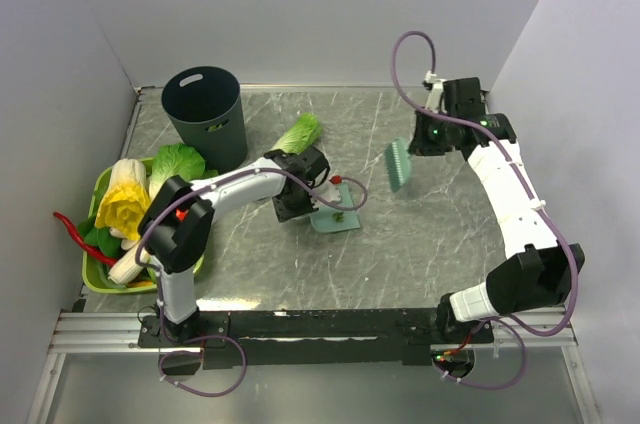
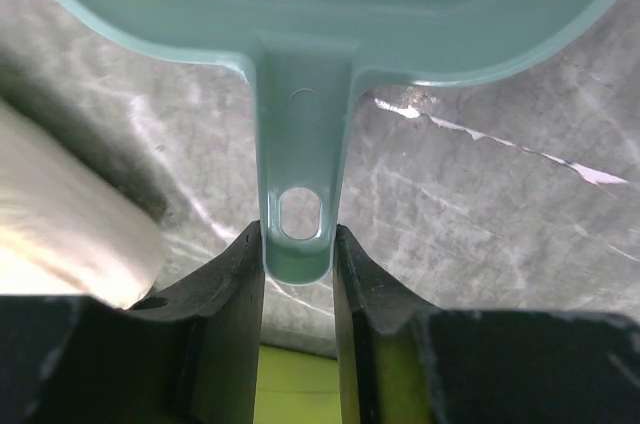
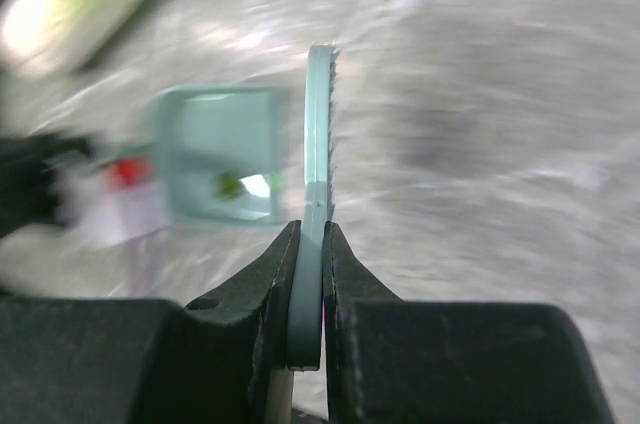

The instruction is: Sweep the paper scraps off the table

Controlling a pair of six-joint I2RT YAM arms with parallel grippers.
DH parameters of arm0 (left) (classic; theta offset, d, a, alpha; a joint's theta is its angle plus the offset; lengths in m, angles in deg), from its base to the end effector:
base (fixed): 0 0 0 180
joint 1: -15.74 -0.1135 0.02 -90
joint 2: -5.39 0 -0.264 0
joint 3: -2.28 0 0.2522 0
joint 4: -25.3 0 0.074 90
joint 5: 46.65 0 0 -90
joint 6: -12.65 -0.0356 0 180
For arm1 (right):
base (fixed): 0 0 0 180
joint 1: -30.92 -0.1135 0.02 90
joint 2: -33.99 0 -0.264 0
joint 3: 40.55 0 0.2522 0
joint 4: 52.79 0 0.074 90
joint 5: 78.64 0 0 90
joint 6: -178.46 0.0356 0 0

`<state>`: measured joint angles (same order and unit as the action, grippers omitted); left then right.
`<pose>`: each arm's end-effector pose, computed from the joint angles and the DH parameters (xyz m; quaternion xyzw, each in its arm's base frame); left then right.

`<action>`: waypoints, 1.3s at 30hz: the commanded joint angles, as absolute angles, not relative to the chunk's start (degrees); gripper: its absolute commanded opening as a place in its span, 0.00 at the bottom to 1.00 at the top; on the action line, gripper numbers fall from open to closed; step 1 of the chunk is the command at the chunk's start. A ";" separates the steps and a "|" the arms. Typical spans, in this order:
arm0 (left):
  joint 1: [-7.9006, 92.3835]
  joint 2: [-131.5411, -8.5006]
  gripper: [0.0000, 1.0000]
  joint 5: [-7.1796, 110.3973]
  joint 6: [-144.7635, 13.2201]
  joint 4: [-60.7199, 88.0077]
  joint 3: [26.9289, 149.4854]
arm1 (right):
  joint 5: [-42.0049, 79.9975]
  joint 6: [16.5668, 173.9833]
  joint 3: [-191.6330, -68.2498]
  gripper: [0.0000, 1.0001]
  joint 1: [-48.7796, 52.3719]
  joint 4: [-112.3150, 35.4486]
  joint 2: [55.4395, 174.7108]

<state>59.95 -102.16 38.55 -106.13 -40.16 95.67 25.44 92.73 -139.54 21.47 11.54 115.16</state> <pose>0.2629 -0.2516 0.1958 0.5887 0.8022 0.0292 0.0952 0.2889 0.0569 0.3728 -0.0870 0.9188 0.1569 0.3515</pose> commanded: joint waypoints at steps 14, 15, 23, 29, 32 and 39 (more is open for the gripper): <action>42.21 -83.83 0.01 38.52 -103.45 -46.90 118.51 | 16.89 87.23 -138.51 0.00 24.68 8.43 115.03; 40.11 -83.65 0.01 37.64 -103.45 -46.82 120.61 | 17.15 87.58 -138.25 0.00 24.68 8.43 114.94; 29.02 -82.15 0.01 24.74 -106.69 -46.03 127.92 | 19.17 88.20 -137.98 0.00 24.68 8.70 115.64; 19.71 -80.14 0.01 17.34 -120.48 -39.28 123.89 | 20.41 88.28 -137.89 0.00 24.51 8.61 116.00; 16.01 -79.34 0.01 15.14 -131.64 -34.09 120.81 | 21.02 88.28 -136.75 0.00 24.59 8.35 115.56; 12.14 -81.45 0.01 13.90 -160.03 -22.39 119.04 | 22.60 88.37 -135.34 0.00 24.68 8.34 114.59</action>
<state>12.21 -81.46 15.99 -140.55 -32.84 118.78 20.87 87.99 -135.17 24.75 9.90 115.36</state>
